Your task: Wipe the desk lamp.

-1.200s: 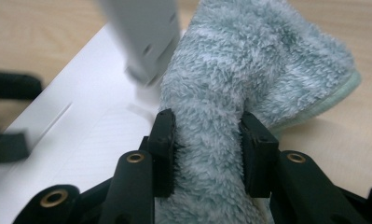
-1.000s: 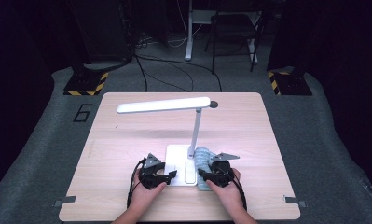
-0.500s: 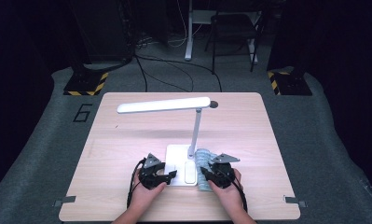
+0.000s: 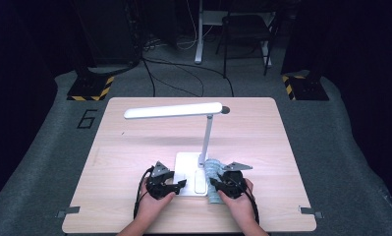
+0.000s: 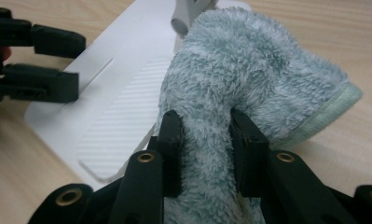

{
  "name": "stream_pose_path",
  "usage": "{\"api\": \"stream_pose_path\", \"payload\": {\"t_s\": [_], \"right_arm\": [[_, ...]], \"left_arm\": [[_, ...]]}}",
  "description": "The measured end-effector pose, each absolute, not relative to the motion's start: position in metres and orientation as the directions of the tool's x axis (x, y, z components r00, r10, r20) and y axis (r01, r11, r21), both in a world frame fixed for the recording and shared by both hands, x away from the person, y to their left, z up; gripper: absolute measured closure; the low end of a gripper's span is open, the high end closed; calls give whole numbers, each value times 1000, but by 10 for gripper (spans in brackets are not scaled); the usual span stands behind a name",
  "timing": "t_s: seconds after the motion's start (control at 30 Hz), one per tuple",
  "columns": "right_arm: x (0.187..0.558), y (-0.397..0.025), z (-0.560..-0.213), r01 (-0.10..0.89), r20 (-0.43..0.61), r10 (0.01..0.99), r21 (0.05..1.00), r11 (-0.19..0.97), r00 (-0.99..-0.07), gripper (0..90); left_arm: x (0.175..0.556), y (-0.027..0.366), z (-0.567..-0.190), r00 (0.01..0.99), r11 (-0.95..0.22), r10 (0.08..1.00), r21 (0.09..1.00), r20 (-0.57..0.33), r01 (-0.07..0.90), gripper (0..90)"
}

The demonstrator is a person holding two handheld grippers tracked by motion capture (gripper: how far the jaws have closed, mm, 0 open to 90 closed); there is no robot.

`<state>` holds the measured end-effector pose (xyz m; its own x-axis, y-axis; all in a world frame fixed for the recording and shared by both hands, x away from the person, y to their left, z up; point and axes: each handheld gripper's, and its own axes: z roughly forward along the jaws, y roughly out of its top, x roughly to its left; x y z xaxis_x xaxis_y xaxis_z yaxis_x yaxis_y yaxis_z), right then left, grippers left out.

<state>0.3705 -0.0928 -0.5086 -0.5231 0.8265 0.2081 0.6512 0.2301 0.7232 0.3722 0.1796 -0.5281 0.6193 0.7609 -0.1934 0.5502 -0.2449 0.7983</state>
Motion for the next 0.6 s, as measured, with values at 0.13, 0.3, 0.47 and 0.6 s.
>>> {"api": "stream_pose_path", "payload": {"t_s": [0.13, 0.3, 0.47, 0.6], "right_arm": [[387, -90, -509, 656, 214, 842, 728, 199, -494, 686], [409, -89, -510, 665, 227, 855, 728, 168, -466, 680], [426, -89, -511, 672, 238, 866, 727, 141, -439, 658], [430, -89, -512, 664, 242, 866, 736, 131, -439, 620]], "left_arm": [[372, 180, -528, 623, -249, 759, 798, -191, 548, 343], [372, 180, -528, 625, -250, 756, 797, -194, 550, 344], [372, 180, -528, 623, -249, 758, 799, -191, 548, 343], [372, 180, -528, 623, -249, 759, 799, -191, 548, 344]]}}
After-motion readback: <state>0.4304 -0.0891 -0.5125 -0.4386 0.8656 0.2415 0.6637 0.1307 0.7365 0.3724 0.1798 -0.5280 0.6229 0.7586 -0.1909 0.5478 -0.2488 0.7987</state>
